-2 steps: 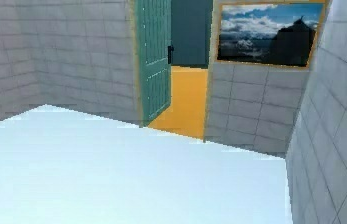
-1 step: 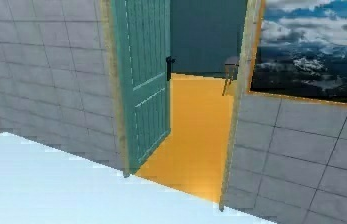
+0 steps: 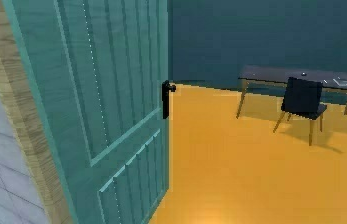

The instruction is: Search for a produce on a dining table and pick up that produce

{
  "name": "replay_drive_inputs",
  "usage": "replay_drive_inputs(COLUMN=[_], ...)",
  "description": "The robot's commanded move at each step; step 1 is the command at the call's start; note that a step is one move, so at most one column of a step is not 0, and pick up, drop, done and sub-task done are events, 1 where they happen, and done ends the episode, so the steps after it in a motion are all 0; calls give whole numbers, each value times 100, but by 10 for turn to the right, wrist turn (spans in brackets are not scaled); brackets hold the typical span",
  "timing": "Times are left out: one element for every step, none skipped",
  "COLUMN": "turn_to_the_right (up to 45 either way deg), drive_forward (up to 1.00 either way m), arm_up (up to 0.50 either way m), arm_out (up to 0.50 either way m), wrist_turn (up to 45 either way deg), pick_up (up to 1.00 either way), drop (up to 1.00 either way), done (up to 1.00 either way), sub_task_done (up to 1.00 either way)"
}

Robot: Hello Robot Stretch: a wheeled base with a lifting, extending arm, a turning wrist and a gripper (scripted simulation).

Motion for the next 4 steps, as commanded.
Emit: replay_drive_inputs(turn_to_the_right=[-60, 0, 270, 0], drive_forward=[0, 25, 0, 75], arm_up=[0, 0, 0, 0], arm_out=[0, 0, 0, 0], wrist_turn=[0, 0, 0, 0], pick_up=[0, 0, 0, 0], drop=[0, 0, 0, 0], done=[0, 0, 0, 0], sub_task_done=[0, 0, 0, 0])
